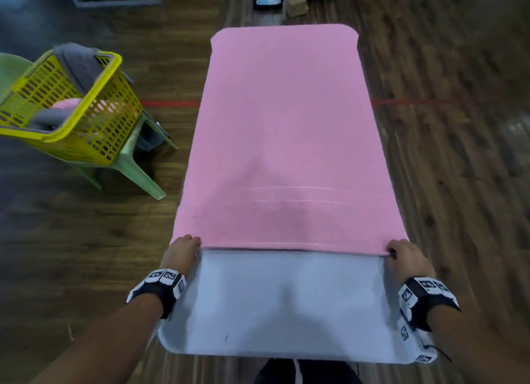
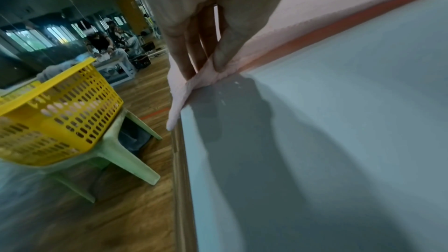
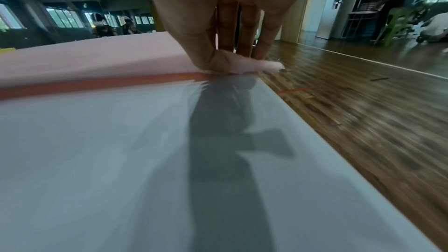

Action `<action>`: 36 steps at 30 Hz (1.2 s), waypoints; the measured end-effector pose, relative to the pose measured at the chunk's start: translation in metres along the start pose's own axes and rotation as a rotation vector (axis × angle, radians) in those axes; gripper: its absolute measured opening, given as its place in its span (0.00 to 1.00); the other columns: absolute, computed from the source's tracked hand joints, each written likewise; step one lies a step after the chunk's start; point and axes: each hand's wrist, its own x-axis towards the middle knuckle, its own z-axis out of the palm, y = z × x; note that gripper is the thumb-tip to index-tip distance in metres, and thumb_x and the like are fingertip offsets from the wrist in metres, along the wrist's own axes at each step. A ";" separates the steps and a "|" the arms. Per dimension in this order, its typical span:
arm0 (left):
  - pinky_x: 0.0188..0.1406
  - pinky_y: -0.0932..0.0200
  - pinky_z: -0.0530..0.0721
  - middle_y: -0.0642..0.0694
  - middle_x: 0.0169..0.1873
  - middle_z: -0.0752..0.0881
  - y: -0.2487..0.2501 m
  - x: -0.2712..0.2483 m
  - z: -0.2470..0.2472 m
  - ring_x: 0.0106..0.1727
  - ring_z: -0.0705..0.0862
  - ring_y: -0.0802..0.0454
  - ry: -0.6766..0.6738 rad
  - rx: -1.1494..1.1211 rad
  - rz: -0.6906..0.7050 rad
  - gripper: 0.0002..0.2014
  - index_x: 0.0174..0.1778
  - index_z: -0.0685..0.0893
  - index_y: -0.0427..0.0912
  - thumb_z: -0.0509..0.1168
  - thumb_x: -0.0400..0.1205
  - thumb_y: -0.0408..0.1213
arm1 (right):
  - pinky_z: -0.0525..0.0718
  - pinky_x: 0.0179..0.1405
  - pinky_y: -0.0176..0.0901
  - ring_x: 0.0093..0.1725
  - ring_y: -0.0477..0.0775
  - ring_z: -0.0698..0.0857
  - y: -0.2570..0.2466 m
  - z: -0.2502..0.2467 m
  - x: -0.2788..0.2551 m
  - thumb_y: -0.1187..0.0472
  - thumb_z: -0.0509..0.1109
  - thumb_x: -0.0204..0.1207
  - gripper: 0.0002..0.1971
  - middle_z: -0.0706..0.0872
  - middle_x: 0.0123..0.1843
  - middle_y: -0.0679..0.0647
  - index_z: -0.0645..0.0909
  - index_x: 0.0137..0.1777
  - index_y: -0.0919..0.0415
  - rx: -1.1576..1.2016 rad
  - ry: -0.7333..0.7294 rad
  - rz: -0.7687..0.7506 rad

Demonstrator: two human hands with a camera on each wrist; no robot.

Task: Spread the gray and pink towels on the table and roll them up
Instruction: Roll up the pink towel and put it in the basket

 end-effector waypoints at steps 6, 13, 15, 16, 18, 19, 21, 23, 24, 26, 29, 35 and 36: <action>0.44 0.50 0.78 0.37 0.43 0.86 -0.015 -0.084 0.038 0.47 0.83 0.38 0.058 -0.114 0.024 0.11 0.49 0.87 0.35 0.64 0.74 0.23 | 0.77 0.42 0.48 0.46 0.64 0.79 0.031 0.030 -0.083 0.74 0.72 0.63 0.11 0.84 0.44 0.59 0.84 0.44 0.63 0.063 0.053 -0.036; 0.29 0.54 0.82 0.43 0.32 0.84 -0.033 -0.146 0.073 0.33 0.84 0.40 0.124 -0.143 0.093 0.08 0.37 0.86 0.40 0.66 0.66 0.28 | 0.80 0.34 0.49 0.34 0.64 0.80 0.064 0.069 -0.136 0.66 0.64 0.53 0.11 0.83 0.34 0.59 0.84 0.35 0.63 0.132 0.133 -0.079; 0.28 0.54 0.82 0.44 0.32 0.83 -0.035 -0.154 0.079 0.33 0.83 0.40 0.114 -0.155 0.118 0.09 0.37 0.86 0.41 0.65 0.63 0.30 | 0.80 0.32 0.49 0.33 0.65 0.80 0.065 0.070 -0.143 0.69 0.70 0.55 0.08 0.83 0.34 0.59 0.84 0.35 0.63 0.097 0.111 -0.083; 0.29 0.54 0.82 0.44 0.33 0.83 -0.037 -0.156 0.080 0.34 0.84 0.41 0.112 -0.154 0.120 0.09 0.38 0.86 0.41 0.67 0.63 0.29 | 0.80 0.32 0.49 0.33 0.65 0.81 0.065 0.069 -0.145 0.72 0.74 0.54 0.09 0.82 0.34 0.59 0.83 0.35 0.63 0.080 0.112 -0.092; 0.31 0.53 0.82 0.44 0.34 0.84 -0.038 -0.160 0.083 0.36 0.84 0.41 0.116 -0.148 0.115 0.12 0.40 0.86 0.42 0.73 0.63 0.26 | 0.81 0.33 0.51 0.35 0.66 0.81 0.064 0.067 -0.144 0.76 0.78 0.50 0.15 0.82 0.35 0.59 0.84 0.36 0.63 0.073 0.111 -0.099; 0.31 0.53 0.82 0.44 0.35 0.84 -0.038 -0.161 0.083 0.37 0.83 0.41 0.119 -0.143 0.105 0.13 0.40 0.86 0.41 0.74 0.63 0.24 | 0.81 0.36 0.52 0.37 0.67 0.82 0.064 0.065 -0.143 0.76 0.78 0.52 0.15 0.83 0.37 0.60 0.84 0.38 0.64 0.082 0.119 -0.097; 0.30 0.52 0.82 0.43 0.34 0.84 -0.038 -0.160 0.080 0.35 0.83 0.39 0.138 -0.133 0.073 0.15 0.39 0.86 0.41 0.76 0.60 0.23 | 0.81 0.41 0.52 0.43 0.68 0.82 0.064 0.064 -0.138 0.76 0.76 0.56 0.14 0.84 0.42 0.62 0.85 0.42 0.64 0.112 0.153 -0.076; 0.31 0.52 0.82 0.42 0.33 0.84 -0.040 -0.158 0.078 0.35 0.83 0.37 0.159 -0.140 0.026 0.14 0.38 0.86 0.39 0.76 0.60 0.22 | 0.82 0.44 0.52 0.45 0.68 0.83 0.065 0.063 -0.136 0.77 0.75 0.57 0.14 0.86 0.46 0.63 0.87 0.44 0.66 0.144 0.175 -0.058; 0.32 0.51 0.82 0.41 0.34 0.84 -0.041 -0.158 0.078 0.36 0.83 0.37 0.172 -0.149 0.003 0.12 0.39 0.86 0.38 0.75 0.62 0.22 | 0.82 0.44 0.52 0.45 0.67 0.84 0.066 0.062 -0.136 0.77 0.74 0.58 0.14 0.87 0.46 0.63 0.88 0.44 0.66 0.142 0.182 -0.052; 0.34 0.49 0.81 0.39 0.35 0.84 -0.041 -0.158 0.078 0.37 0.82 0.36 0.192 -0.175 -0.013 0.10 0.40 0.85 0.36 0.73 0.66 0.22 | 0.82 0.42 0.53 0.42 0.67 0.86 0.066 0.059 -0.139 0.75 0.75 0.59 0.14 0.89 0.45 0.62 0.88 0.45 0.64 0.122 0.195 -0.039; 0.36 0.49 0.78 0.38 0.36 0.84 -0.042 -0.159 0.077 0.38 0.81 0.36 0.220 -0.216 -0.012 0.11 0.43 0.84 0.34 0.72 0.68 0.21 | 0.81 0.44 0.55 0.43 0.64 0.86 0.067 0.056 -0.141 0.72 0.75 0.62 0.14 0.89 0.44 0.58 0.87 0.47 0.58 0.115 0.230 -0.016; 0.35 0.56 0.69 0.41 0.35 0.82 -0.056 -0.157 0.072 0.38 0.79 0.40 0.262 -0.223 0.076 0.09 0.40 0.84 0.36 0.72 0.68 0.20 | 0.80 0.47 0.55 0.42 0.62 0.86 0.073 0.057 -0.142 0.72 0.75 0.64 0.09 0.89 0.43 0.56 0.87 0.42 0.60 0.096 0.222 -0.084; 0.35 0.56 0.69 0.42 0.35 0.82 -0.057 -0.156 0.072 0.37 0.79 0.41 0.272 -0.221 0.095 0.07 0.39 0.84 0.36 0.71 0.69 0.22 | 0.82 0.47 0.55 0.41 0.62 0.86 0.074 0.057 -0.142 0.73 0.75 0.64 0.09 0.90 0.43 0.57 0.88 0.42 0.62 0.116 0.215 -0.089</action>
